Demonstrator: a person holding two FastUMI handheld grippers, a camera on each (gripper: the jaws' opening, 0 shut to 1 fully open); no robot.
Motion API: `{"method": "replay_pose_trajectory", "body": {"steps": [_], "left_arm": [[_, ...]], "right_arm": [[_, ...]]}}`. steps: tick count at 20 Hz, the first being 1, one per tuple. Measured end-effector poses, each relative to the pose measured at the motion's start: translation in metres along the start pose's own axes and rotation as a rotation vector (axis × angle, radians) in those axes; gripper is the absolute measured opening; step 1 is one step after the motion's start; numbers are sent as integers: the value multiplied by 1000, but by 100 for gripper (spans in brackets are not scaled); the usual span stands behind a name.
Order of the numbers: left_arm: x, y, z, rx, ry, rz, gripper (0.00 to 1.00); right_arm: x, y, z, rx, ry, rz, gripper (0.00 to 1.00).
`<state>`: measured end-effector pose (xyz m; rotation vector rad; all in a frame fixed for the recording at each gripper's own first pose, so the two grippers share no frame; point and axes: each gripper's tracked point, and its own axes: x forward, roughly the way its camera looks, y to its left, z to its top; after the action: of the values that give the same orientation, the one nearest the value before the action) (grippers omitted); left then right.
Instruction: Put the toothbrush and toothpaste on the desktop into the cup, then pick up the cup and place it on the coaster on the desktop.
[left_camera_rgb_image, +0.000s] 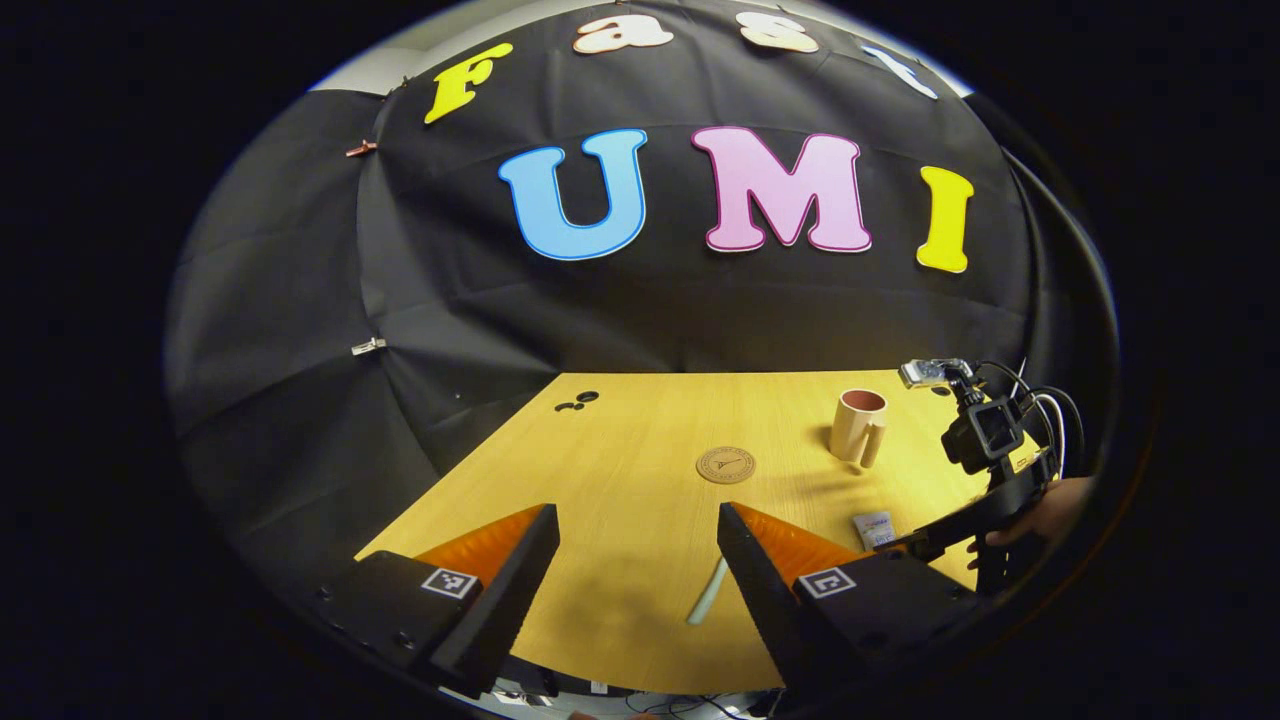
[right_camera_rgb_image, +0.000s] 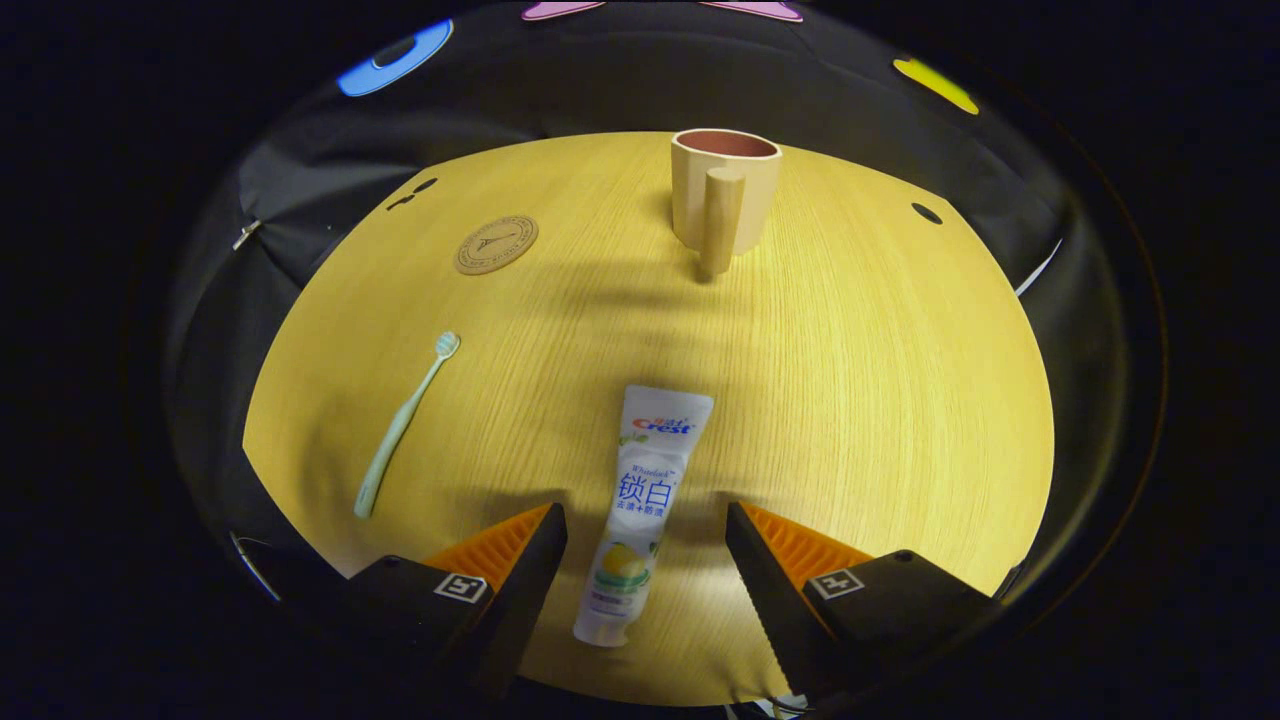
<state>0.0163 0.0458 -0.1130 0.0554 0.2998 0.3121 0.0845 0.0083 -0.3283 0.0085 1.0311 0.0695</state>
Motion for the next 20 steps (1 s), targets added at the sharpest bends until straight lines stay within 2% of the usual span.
{"method": "replay_pose_trajectory", "body": {"steps": [6,7,8,11,12,13,14,15,16,17,18,19,20], "left_arm": [[4,-3,-1,13,5,-23,100],[3,-3,-3,12,9,-28,100],[3,-3,-4,12,15,-31,100],[2,-1,-9,11,22,-35,100],[2,-1,-9,10,24,-38,100],[2,-2,-12,9,29,-41,100],[2,-2,-14,9,36,-42,100],[2,-2,-16,8,40,-43,100],[1,-4,-17,7,41,-45,100],[1,-4,-19,7,42,-46,100],[1,-5,-21,7,45,-48,100],[1,-5,-23,6,50,-50,100],[1,-6,-25,5,54,-50,100]], "right_arm": [[11,9,-1,34,-3,5,96],[12,5,0,32,-10,-8,85],[13,3,1,33,-7,-21,87],[12,-1,2,21,10,-60,63],[15,-3,1,-4,18,-68,60],[15,-1,1,-22,14,-49,51],[15,-1,2,-37,19,-46,53],[15,0,2,-50,26,-43,41],[15,0,2,-58,32,-36,41],[15,0,2,-64,38,-31,36],[15,0,3,-66,34,-26,41],[16,1,3,-67,29,-24,40],[15,1,3,-75,21,-19,36]]}}
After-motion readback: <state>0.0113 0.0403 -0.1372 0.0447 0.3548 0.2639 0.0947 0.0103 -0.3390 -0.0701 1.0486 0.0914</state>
